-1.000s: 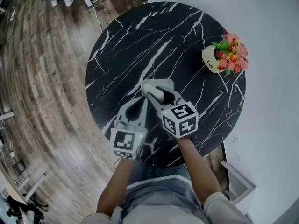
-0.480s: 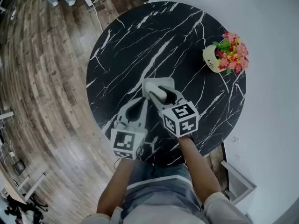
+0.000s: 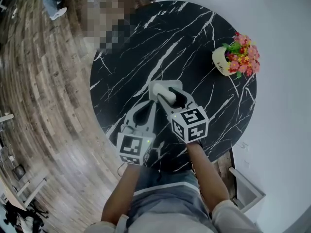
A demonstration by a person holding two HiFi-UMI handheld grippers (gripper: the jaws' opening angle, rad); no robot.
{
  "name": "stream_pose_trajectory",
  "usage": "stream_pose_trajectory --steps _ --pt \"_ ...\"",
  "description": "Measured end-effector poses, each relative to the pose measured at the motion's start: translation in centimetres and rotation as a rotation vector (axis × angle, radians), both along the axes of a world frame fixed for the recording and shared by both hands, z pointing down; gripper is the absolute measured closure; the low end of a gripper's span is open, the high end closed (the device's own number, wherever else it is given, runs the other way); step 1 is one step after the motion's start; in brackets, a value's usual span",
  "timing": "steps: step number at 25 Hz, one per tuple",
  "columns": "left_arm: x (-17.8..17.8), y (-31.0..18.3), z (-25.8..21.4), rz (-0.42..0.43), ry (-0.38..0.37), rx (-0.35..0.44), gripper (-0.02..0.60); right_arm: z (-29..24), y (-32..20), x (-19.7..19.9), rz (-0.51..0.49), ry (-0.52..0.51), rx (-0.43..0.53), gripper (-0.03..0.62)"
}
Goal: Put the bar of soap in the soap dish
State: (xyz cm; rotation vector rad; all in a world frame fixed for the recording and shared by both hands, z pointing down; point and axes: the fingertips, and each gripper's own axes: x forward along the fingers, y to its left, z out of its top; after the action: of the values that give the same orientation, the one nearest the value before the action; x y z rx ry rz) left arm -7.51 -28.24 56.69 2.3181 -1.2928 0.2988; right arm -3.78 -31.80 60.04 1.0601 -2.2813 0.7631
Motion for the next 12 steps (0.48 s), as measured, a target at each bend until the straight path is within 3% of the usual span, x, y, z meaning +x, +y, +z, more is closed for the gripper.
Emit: stream_pose_trajectory --steps 12 --pt "0.14 -0.23 0.19 0.0 0.001 -0.012 0.58 -0.08 -0.41 0.84 -0.004 0.104 0.075 0.371"
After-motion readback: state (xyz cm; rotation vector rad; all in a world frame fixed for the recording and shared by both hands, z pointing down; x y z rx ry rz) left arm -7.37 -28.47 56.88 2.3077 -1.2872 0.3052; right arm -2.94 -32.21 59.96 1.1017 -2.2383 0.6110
